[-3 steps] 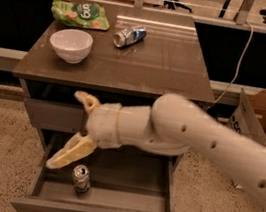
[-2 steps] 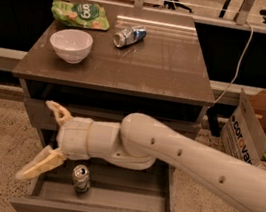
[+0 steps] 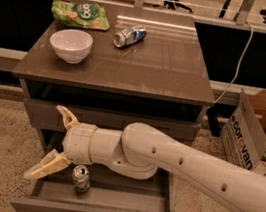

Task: Pick 7up can from middle drawer and place on counter

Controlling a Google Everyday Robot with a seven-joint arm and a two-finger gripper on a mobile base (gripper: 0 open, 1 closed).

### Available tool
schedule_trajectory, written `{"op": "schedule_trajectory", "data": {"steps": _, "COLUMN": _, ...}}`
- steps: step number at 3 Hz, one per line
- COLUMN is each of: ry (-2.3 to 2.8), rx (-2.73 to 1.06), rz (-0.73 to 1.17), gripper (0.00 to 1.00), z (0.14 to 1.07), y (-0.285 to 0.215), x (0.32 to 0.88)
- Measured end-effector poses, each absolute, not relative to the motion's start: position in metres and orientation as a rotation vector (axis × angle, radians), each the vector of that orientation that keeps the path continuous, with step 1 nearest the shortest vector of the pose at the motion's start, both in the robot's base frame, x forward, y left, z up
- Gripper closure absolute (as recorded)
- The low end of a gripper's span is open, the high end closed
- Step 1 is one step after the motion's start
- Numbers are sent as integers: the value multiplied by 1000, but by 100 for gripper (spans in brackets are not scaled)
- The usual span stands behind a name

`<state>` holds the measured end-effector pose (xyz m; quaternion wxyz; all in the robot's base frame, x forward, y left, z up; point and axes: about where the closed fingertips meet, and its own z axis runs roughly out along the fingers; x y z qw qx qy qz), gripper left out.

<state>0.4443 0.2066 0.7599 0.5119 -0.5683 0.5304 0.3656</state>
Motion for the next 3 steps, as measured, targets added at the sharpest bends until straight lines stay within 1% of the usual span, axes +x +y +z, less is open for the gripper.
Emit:
{"op": "schedule_trajectory", "data": {"steps": 1, "ry": 1440, "rx": -1370, "rz": 676, "gripper": 0, "z": 726, "y": 167, "x": 445}}
{"op": "schedule_trajectory", "data": {"steps": 2, "ry": 1515, "rx": -1360, "rz": 524, "gripper": 0, "z": 695, "y": 135, "x": 444}}
{"op": "schedule_trajectory", "data": {"steps": 3, "ry": 1522, "rx": -1350, "rz": 462, "gripper": 0, "z": 657, "y": 122, "x": 450}}
